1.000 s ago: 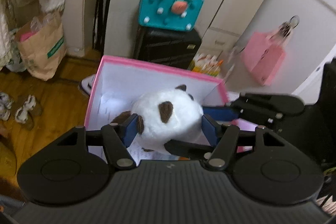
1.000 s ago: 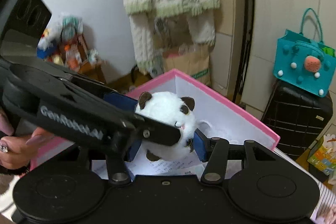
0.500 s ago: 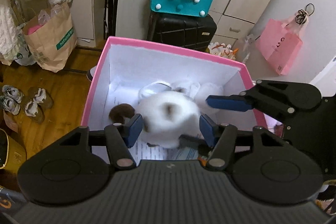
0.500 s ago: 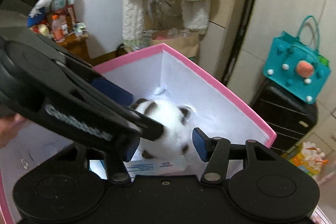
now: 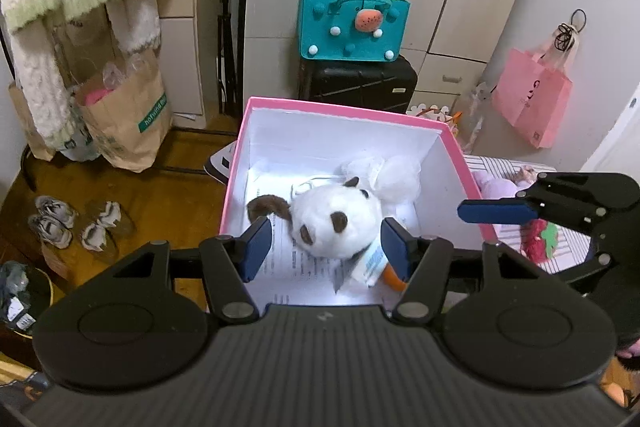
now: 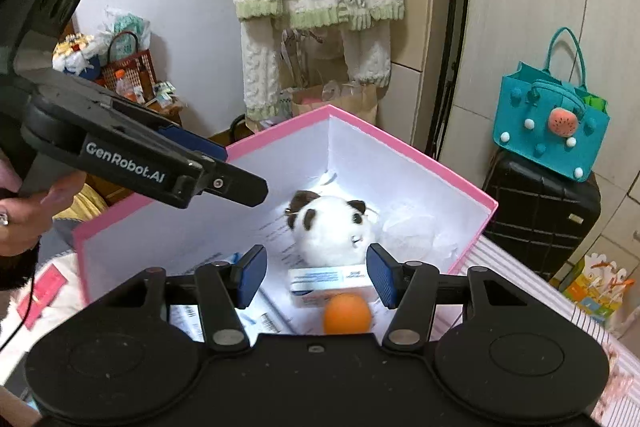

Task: Organize soft objects
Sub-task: 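Open the right gripper to drop the panda plush into the box, then move the right gripper back toward the strawberry and lilac plushes, then grasp the floral cloth with the right gripper while the left grasps the strawberry plush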

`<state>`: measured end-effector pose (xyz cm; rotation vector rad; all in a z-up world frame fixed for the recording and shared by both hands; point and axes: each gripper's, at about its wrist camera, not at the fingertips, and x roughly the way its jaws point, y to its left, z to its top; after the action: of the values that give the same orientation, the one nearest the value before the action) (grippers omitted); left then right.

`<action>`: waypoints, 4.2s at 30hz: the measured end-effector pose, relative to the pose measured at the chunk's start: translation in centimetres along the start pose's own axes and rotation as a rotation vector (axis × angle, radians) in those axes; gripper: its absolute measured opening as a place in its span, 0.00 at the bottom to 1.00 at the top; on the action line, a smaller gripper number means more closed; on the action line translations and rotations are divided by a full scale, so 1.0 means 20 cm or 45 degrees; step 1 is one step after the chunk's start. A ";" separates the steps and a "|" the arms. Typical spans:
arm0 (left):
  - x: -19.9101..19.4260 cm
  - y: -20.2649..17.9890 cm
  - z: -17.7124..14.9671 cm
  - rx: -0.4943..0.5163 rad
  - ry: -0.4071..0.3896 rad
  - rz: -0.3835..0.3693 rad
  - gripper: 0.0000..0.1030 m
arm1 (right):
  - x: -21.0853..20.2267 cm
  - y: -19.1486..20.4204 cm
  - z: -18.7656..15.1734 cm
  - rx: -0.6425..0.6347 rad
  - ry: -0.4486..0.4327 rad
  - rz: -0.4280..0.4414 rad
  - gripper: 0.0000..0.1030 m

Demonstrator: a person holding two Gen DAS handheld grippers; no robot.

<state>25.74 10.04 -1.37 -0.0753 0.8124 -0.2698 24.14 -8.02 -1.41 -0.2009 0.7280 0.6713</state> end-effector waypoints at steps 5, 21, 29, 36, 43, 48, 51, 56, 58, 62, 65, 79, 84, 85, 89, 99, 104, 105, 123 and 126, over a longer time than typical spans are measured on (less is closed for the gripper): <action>-0.15 -0.07 -0.04 0.085 -0.037 0.015 0.59 | -0.13 0.06 -0.02 0.021 -0.010 -0.003 0.59; -0.55 -0.29 -0.19 0.253 -0.056 -0.087 0.66 | -0.62 0.24 -0.12 0.039 -0.084 -0.001 0.59; -0.65 -0.40 -0.27 0.341 -0.018 -0.121 0.67 | -0.86 0.24 -0.26 0.089 -0.092 -0.037 0.59; -0.69 -0.48 -0.33 0.395 0.025 -0.163 0.68 | -0.97 0.19 -0.40 0.140 -0.052 -0.091 0.59; -0.67 -0.61 -0.37 0.446 0.052 -0.217 0.69 | -1.05 0.15 -0.51 0.155 -0.039 -0.129 0.59; -0.60 -0.72 -0.39 0.467 0.088 -0.277 0.68 | -1.08 0.07 -0.60 0.176 -0.021 -0.144 0.60; -0.54 -0.79 -0.39 0.472 0.094 -0.314 0.68 | -1.07 0.02 -0.66 0.179 -0.003 -0.154 0.60; -0.43 -0.92 -0.40 0.475 0.084 -0.363 0.68 | -1.06 -0.09 -0.73 0.174 0.010 -0.173 0.60; -0.38 -0.97 -0.40 0.472 0.072 -0.376 0.68 | -1.05 -0.15 -0.75 0.173 0.005 -0.186 0.60; -0.27 -1.08 -0.41 0.476 0.016 -0.378 0.68 | -1.02 -0.29 -0.80 0.177 -0.009 -0.226 0.60; -0.18 -1.15 -0.41 0.466 -0.043 -0.354 0.68 | -0.98 -0.41 -0.83 0.192 -0.031 -0.256 0.61; 0.34 -1.32 -0.43 0.258 -0.104 -0.368 0.68 | -0.65 -0.90 -0.91 0.220 -0.134 -0.303 0.68; 0.50 -1.33 -0.44 0.195 -0.113 -0.340 0.67 | -0.52 -1.01 -0.89 0.181 -0.130 -0.271 0.70; 0.52 -1.34 -0.43 0.196 -0.121 -0.326 0.67 | -0.49 -1.04 -0.87 0.193 -0.135 -0.250 0.72; 0.59 -1.38 -0.43 0.236 -0.139 -0.268 0.67 | -0.40 -1.14 -0.83 0.202 -0.137 -0.202 0.74; 0.75 -1.42 -0.37 0.149 -0.101 -0.174 0.67 | -0.17 -1.30 -0.77 0.161 -0.054 -0.084 0.78; 0.78 -1.45 -0.39 0.191 -0.097 -0.192 0.65 | -0.09 -1.31 -0.77 0.159 -0.006 -0.044 0.85; 0.79 -1.45 -0.40 0.202 -0.095 -0.186 0.65 | -0.08 -1.31 -0.78 0.159 0.003 -0.044 0.85; 0.80 -1.44 -0.42 0.239 -0.057 -0.161 0.39 | -0.15 -1.19 -0.88 0.137 0.002 -0.149 0.23; 0.78 -1.42 -0.43 0.238 -0.044 -0.193 0.39 | -0.19 -1.15 -0.90 0.156 0.018 -0.172 0.20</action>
<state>23.67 -21.21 -13.50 0.0344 0.7452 -0.4850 26.58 -34.72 -13.49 -0.1407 0.7598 0.4958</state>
